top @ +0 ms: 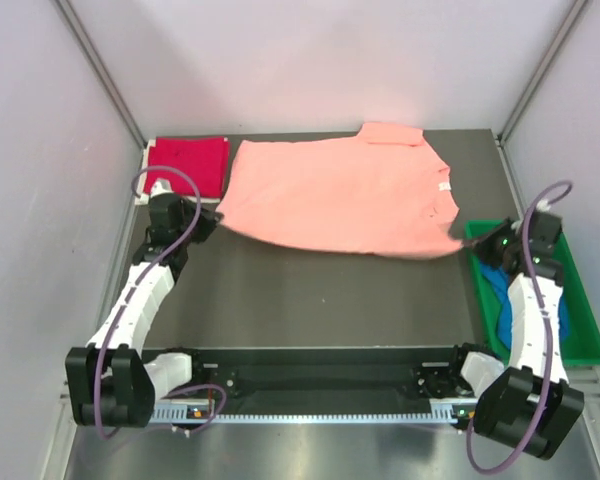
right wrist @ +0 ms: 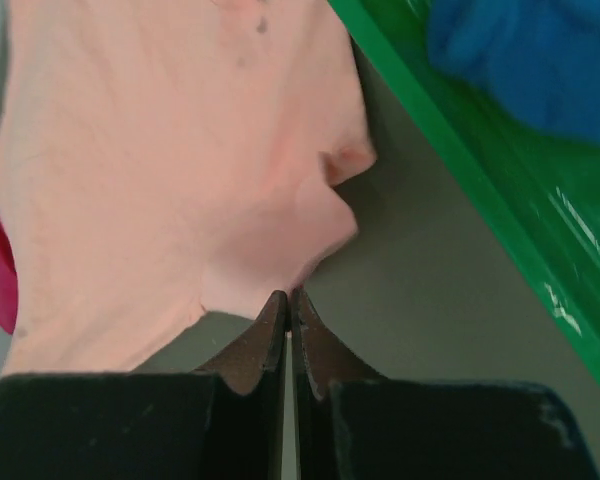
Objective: Fold and stack the t-shirts
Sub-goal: Flatten the tshirt out
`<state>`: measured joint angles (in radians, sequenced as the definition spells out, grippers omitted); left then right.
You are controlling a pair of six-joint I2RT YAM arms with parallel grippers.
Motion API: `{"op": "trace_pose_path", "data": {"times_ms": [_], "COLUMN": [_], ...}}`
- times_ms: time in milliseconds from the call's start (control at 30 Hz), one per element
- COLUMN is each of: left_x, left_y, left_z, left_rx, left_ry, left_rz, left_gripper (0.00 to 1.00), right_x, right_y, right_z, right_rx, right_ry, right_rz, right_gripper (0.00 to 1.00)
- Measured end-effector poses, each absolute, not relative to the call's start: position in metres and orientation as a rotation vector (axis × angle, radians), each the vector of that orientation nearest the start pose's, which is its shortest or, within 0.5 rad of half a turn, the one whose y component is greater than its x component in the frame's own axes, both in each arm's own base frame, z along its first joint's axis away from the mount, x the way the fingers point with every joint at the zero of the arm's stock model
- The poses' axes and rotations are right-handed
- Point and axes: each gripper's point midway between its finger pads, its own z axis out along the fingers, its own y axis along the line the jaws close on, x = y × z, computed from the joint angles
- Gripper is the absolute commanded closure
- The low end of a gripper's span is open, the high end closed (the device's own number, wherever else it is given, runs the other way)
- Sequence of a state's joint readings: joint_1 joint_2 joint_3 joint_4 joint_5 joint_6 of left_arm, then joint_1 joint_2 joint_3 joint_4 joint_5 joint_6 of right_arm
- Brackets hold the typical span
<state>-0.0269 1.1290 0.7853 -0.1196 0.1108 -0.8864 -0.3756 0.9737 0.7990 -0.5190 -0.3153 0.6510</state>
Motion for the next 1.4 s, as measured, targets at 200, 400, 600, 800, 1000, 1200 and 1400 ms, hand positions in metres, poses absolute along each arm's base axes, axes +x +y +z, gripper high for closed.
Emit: {"op": "trace_pose_path", "data": {"times_ms": [200, 400, 600, 800, 1000, 1200, 1400], "left_x": [0.326, 0.307, 0.295, 0.291, 0.285, 0.271, 0.264], "left_y": [-0.042, -0.027, -0.012, -0.004, -0.002, -0.009, -0.011], "left_z": [0.146, 0.106, 0.093, 0.107, 0.099, 0.082, 0.103], "left_rx": [-0.886, -1.031, -1.151, -1.176, -1.208, -1.23, -1.186], "left_ry": [2.049, 2.124, 2.113, 2.044, 2.069, 2.127, 2.067], "left_rz": [-0.503, -0.366, -0.256, -0.237, -0.208, -0.192, -0.215], "left_gripper": [1.0, 1.0, 1.0, 1.0, 1.0, 1.0, 1.0], "right_x": [0.232, 0.216, 0.204, 0.198, 0.177, 0.15, 0.144], "right_y": [-0.008, -0.012, -0.018, -0.021, -0.024, -0.029, -0.034], "right_z": [0.114, 0.102, 0.124, 0.156, 0.143, 0.14, 0.154], "right_rx": [1.064, 1.078, 1.056, 0.99, 1.023, 1.07, 1.072], "right_ry": [2.228, 2.295, 2.261, 2.166, 2.211, 2.227, 2.19], "right_rz": [0.493, 0.412, 0.327, 0.271, 0.189, 0.089, 0.047], "right_gripper": [1.0, 1.0, 1.0, 1.0, 1.0, 1.0, 1.0]}}
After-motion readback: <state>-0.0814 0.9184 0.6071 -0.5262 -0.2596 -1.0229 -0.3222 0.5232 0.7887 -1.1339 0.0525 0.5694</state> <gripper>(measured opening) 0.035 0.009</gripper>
